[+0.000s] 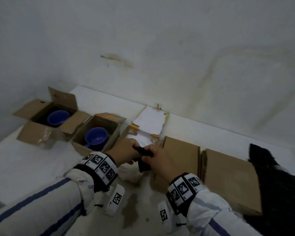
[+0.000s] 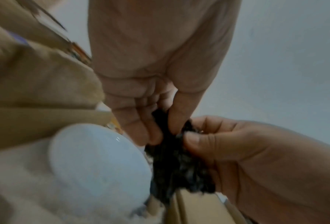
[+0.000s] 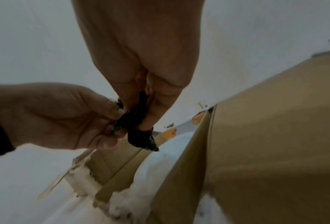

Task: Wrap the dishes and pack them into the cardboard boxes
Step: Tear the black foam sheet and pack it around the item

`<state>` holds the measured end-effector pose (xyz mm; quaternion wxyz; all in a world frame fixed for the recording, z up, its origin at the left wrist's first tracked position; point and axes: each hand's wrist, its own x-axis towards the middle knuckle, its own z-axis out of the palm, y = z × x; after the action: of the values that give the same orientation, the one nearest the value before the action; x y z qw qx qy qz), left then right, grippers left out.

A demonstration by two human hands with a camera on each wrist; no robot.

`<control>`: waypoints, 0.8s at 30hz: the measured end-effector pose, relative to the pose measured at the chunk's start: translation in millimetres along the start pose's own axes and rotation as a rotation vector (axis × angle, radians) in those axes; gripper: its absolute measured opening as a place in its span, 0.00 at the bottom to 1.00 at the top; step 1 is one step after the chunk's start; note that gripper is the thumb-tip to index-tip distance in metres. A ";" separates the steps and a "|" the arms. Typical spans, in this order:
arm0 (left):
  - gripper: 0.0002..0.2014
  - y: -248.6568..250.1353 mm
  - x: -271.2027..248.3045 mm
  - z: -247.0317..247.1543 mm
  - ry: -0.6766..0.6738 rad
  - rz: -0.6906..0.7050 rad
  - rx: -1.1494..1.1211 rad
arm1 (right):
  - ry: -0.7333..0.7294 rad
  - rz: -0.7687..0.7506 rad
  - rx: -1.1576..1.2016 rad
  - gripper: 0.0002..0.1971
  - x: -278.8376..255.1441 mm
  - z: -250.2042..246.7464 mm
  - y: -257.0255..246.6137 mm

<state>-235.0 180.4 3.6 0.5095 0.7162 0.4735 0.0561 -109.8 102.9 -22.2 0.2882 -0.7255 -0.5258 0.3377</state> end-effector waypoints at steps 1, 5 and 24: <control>0.05 -6.2 -0.1 -13.0 -0.023 -0.027 0.079 | -0.010 0.006 0.000 0.11 6.9 11.8 -3.4; 0.18 -25.2 3.6 -51.8 0.023 -0.072 0.313 | -0.051 0.057 -0.058 0.14 30.0 50.5 -16.5; 0.14 -53.8 19.7 -53.1 -0.320 0.104 0.937 | -0.551 -0.004 -0.473 0.17 50.6 83.3 -30.4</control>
<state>-287.6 232.5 -21.3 0.1956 0.8906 0.3272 -0.2480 -182.1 165.1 -58.6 -0.0397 -0.6529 -0.6486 0.3891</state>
